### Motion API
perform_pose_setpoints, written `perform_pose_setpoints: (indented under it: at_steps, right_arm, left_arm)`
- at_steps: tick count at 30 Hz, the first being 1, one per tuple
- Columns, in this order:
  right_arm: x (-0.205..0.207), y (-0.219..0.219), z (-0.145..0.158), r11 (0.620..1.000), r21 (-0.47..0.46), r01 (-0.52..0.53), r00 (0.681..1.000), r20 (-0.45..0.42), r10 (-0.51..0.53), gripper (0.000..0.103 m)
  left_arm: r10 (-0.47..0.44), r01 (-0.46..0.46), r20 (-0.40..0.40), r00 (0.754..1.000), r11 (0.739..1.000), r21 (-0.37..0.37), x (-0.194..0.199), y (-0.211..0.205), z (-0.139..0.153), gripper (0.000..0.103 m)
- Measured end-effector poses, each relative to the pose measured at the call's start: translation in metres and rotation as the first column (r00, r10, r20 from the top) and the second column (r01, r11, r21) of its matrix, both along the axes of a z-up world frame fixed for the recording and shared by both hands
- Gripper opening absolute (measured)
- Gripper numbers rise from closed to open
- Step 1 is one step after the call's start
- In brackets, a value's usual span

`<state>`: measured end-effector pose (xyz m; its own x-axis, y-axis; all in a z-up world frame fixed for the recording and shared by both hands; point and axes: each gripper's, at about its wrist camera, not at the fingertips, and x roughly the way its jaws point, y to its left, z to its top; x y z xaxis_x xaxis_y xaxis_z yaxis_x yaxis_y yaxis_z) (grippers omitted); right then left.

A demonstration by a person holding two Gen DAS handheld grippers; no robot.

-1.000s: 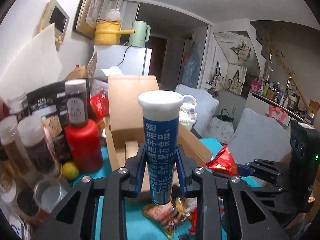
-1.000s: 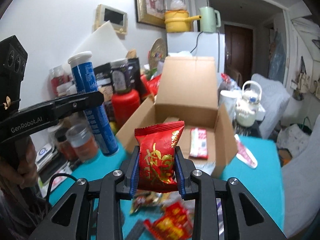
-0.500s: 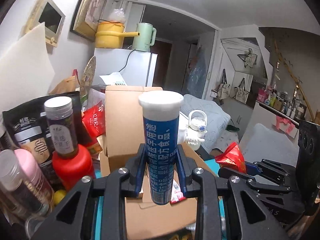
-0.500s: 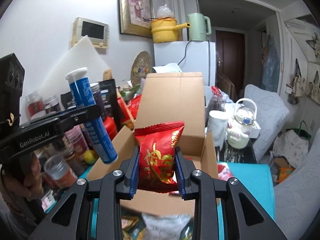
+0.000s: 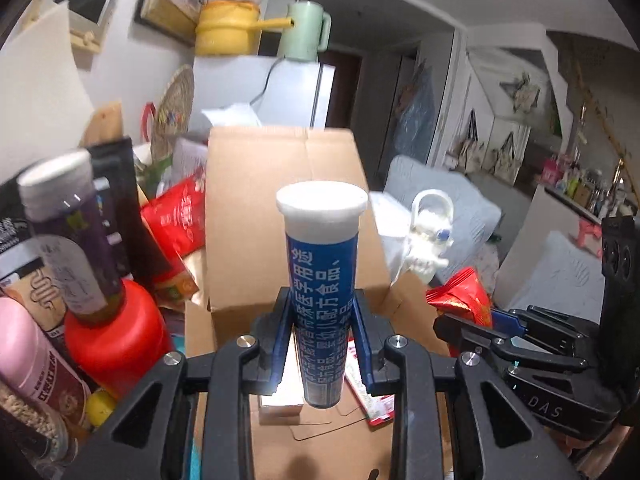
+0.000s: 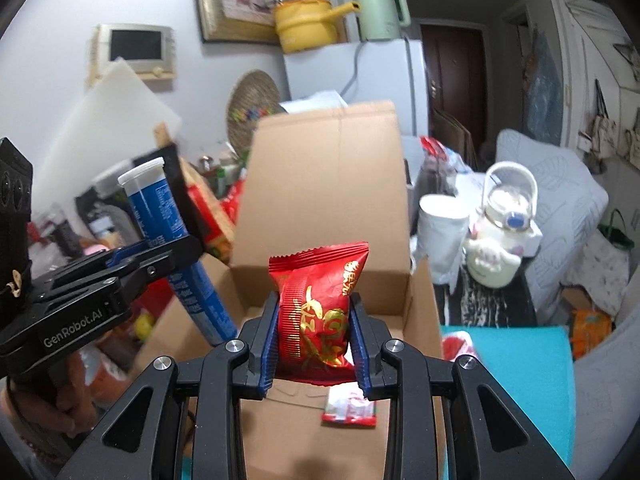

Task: Organize snacks
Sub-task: 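Carry the blue tube and red bag over the cardboard box with both grippers, then open the right gripper to drop the red bag while the left releases the tube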

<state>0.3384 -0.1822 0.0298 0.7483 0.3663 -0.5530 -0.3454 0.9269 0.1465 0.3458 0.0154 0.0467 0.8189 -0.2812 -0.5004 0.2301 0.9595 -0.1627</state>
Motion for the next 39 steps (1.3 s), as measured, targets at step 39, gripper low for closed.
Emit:
perform_pose_setpoints:
  at_steps: [39]
  right_arm:
    - [0.04, 0.012, -0.06, 0.994, -0.095, 0.052, 0.979, -0.192, -0.07, 0.047]
  left_arm:
    - [0.079, -0.045, -0.232, 0.97, 0.988, 0.147, 0.056, -0.01, -0.062, 0.048]
